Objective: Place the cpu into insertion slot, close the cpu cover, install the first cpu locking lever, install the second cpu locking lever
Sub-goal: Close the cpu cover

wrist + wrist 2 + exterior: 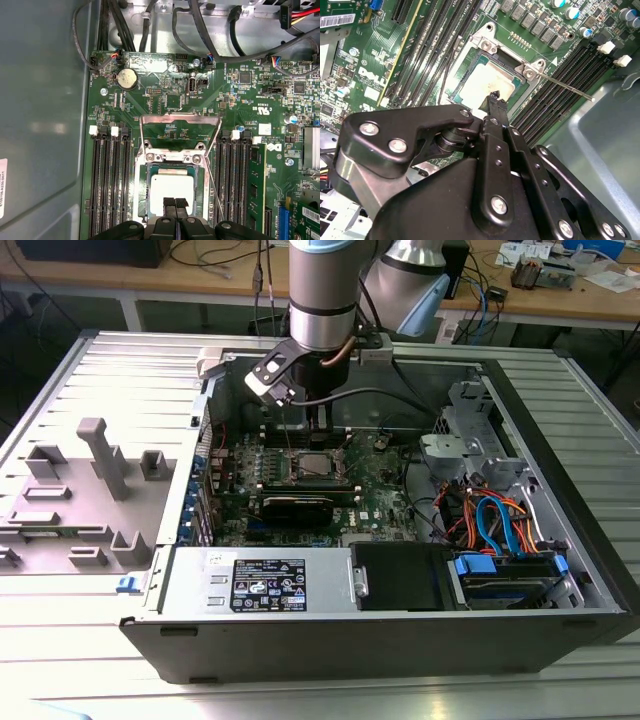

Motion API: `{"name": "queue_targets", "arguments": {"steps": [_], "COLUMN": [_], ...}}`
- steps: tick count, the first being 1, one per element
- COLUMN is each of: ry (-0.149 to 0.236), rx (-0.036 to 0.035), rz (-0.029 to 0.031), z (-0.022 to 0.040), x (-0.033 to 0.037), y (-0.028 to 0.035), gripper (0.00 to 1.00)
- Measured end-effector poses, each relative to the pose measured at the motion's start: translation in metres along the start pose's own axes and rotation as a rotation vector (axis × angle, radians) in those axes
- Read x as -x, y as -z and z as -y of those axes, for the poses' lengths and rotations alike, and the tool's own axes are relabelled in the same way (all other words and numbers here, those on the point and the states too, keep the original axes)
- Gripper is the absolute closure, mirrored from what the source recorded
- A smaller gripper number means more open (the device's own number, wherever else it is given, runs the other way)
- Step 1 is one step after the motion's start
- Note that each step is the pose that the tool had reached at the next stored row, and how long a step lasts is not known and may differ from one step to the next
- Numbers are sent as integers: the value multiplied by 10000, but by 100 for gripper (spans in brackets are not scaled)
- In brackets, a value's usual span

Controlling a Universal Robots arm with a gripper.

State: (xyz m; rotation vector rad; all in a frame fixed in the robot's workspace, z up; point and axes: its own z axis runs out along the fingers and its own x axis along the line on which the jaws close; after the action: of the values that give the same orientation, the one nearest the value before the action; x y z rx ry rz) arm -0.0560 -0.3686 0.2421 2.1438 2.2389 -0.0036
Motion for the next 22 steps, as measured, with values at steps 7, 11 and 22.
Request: {"name": "queue_targets", "arguments": {"steps": [7, 11, 22], "ry": [1, -2, 0], "rx": [-1, -1, 0], "rz": [1, -11, -12], "z": [0, 0, -5], "x": [0, 1, 6], "y": [2, 32, 173], "gripper": [89, 89, 89]}}
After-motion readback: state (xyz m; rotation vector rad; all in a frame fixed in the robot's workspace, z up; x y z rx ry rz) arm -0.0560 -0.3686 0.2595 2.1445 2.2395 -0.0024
